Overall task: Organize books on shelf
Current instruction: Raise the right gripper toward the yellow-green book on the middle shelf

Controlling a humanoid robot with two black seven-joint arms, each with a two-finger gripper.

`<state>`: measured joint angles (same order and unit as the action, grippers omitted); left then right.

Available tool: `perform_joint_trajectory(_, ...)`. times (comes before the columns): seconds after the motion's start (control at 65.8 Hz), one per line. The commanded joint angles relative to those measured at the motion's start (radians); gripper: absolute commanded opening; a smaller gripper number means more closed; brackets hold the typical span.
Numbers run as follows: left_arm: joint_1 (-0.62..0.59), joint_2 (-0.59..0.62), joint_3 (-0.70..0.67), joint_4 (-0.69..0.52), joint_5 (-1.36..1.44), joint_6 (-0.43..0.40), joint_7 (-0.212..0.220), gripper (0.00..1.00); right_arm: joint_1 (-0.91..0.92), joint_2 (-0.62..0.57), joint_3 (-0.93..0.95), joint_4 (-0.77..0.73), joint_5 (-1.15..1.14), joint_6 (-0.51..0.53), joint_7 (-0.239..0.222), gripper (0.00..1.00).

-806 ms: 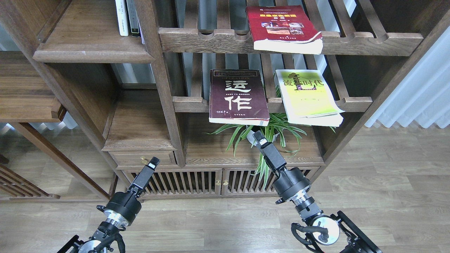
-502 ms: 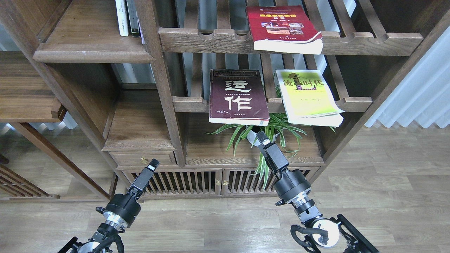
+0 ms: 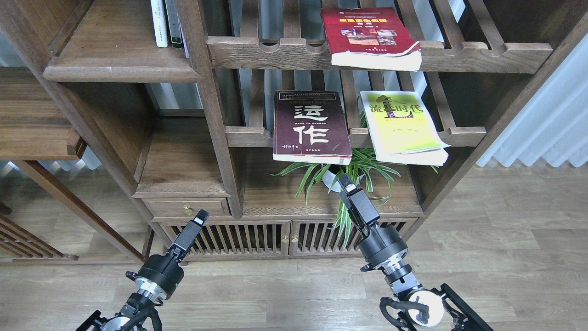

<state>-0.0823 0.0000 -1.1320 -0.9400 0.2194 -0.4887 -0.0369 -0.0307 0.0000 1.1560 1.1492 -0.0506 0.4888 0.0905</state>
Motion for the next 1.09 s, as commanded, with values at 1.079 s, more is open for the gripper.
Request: perform_joint_trajectory(1.079,0.026,0.000,-0.022,-0.008,-0.002,0.000,0.000,1.00,0.135,0.000,0.067,-0.152,0.291,0.000,0.136,1.00)
